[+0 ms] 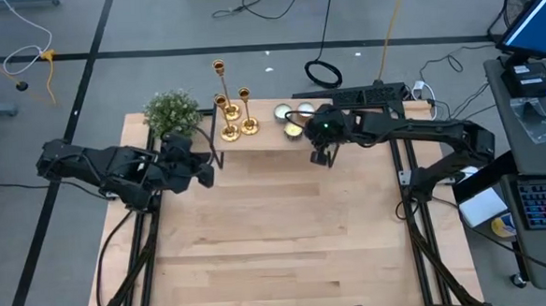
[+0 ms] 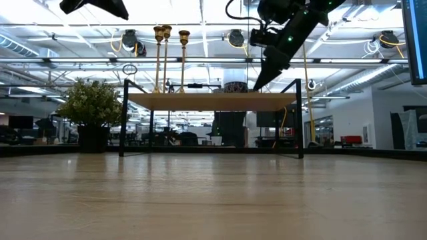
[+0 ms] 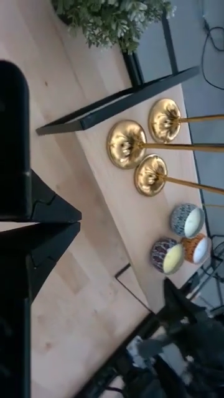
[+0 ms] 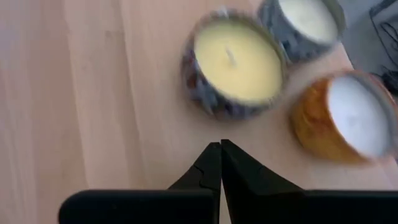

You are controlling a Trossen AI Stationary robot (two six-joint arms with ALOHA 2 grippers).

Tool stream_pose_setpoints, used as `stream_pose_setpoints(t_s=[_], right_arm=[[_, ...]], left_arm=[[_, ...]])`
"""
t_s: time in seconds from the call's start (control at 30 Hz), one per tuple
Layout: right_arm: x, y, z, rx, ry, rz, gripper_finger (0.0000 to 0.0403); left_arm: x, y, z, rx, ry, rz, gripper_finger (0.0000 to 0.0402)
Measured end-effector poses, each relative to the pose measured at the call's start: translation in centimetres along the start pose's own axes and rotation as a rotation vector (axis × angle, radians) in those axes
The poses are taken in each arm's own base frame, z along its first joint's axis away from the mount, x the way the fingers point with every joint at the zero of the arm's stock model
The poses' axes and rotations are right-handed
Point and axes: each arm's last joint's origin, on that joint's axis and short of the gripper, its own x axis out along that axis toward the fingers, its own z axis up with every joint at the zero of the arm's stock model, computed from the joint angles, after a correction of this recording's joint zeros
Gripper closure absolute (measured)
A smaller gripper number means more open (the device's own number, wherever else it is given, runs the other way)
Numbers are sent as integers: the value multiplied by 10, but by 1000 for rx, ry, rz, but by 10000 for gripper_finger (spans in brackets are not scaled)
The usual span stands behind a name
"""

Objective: Pick & Place candle stick holders
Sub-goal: Return to Home Position

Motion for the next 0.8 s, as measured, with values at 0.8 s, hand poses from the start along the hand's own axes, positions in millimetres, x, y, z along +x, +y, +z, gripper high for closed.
stream_pose_setpoints(t_s=[0.8], right_arm=[[-144, -7, -49, 192, -274, 182, 403]], left_arm=[[14, 77, -71, -76, -120, -224, 399]])
